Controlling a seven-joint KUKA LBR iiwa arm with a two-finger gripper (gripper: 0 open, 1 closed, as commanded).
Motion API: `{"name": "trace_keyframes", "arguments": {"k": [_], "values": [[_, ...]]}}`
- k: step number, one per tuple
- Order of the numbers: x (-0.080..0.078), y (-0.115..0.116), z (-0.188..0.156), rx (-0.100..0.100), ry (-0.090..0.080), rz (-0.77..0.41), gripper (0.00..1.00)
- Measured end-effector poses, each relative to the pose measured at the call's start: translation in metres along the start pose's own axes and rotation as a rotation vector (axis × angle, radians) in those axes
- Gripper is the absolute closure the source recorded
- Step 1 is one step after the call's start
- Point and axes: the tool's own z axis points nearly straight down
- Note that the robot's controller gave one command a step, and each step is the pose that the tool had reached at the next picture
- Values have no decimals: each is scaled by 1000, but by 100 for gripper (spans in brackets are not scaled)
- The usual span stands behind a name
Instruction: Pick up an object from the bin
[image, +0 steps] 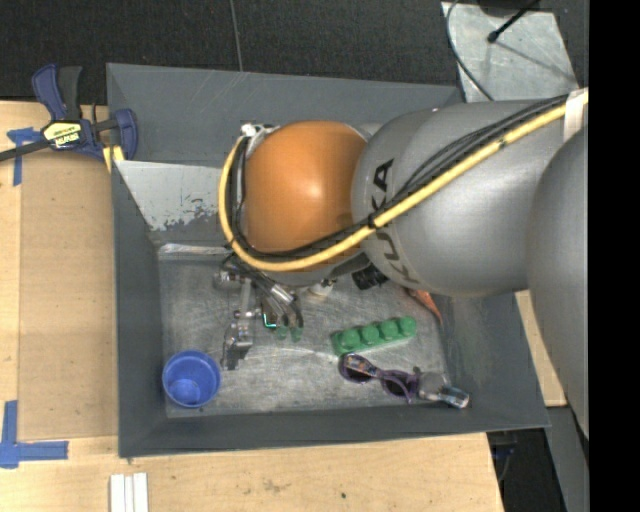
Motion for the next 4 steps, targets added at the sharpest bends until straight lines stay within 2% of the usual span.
{"name": "trace_keyframes", "arguments": {"k": [1,2,3,4], "values": [[-2,-1,-5,-3,-8,4,0],[14,22,71,-4,-12,-18,0],[23,31,78,-1,-6,-147,0],[23,36,69,-2,-8,-155,0]]}}
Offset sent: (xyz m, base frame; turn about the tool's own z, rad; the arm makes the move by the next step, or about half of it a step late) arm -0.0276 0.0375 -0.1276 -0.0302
